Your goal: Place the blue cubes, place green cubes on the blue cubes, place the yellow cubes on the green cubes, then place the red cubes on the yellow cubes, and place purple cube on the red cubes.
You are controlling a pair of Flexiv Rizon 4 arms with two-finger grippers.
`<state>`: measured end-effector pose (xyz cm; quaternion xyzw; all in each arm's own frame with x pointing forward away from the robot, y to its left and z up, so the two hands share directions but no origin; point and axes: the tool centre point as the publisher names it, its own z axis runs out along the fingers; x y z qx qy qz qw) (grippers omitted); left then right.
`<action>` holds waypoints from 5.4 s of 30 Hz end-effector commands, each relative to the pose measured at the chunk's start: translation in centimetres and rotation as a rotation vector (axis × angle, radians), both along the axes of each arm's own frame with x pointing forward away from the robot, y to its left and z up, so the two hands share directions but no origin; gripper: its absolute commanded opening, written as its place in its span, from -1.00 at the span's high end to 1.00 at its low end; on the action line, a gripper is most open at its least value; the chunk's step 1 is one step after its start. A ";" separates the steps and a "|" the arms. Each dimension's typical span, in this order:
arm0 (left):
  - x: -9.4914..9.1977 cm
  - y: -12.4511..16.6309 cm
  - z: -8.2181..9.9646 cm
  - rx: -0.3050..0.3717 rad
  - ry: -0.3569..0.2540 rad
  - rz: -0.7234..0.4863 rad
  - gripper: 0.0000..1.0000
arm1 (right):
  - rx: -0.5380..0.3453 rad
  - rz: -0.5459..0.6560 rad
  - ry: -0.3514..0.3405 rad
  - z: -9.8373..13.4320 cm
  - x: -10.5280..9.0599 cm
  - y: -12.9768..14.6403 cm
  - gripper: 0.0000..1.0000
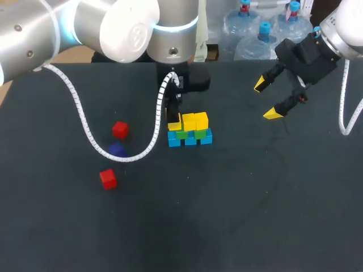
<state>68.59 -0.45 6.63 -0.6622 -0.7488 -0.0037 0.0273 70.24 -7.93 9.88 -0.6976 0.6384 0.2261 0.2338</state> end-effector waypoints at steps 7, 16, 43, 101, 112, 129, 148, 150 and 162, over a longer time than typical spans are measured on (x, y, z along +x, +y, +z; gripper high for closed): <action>0.2 -0.3 -0.1 0.009 0.004 -0.005 1.00 | 0.001 0.001 0.000 0.0 0.0 0.0 -1.00; 0.1 -0.4 0.0 0.012 0.004 -0.002 1.00 | 0.001 0.001 0.000 0.0 0.0 0.0 -1.00; -0.2 -0.8 -0.2 0.017 0.015 -0.007 1.00 | 0.001 0.001 0.000 0.0 0.0 0.0 -1.00; 0.4 -0.7 -0.5 0.041 0.029 -0.010 0.99 | 0.001 0.001 0.000 0.0 0.0 0.0 -1.00; 0.4 -0.7 -0.6 0.042 0.029 -0.010 0.99 | 0.001 0.001 0.000 0.0 0.0 0.0 -1.00; 0.4 -0.7 -0.8 0.043 0.035 -0.008 0.95 | 0.001 0.001 0.000 0.0 0.0 0.0 -1.00; 0.5 -0.7 -1.0 0.035 0.034 -0.002 -0.06 | 0.001 0.001 0.000 0.0 0.0 0.0 -1.00; 0.5 -0.7 -1.0 0.033 0.033 -0.002 -0.23 | 0.001 0.001 0.000 0.0 0.0 0.0 -1.00; 0.4 -0.4 -0.4 0.026 -0.003 0.013 -0.61 | 0.001 0.001 0.000 0.0 0.0 0.0 -1.00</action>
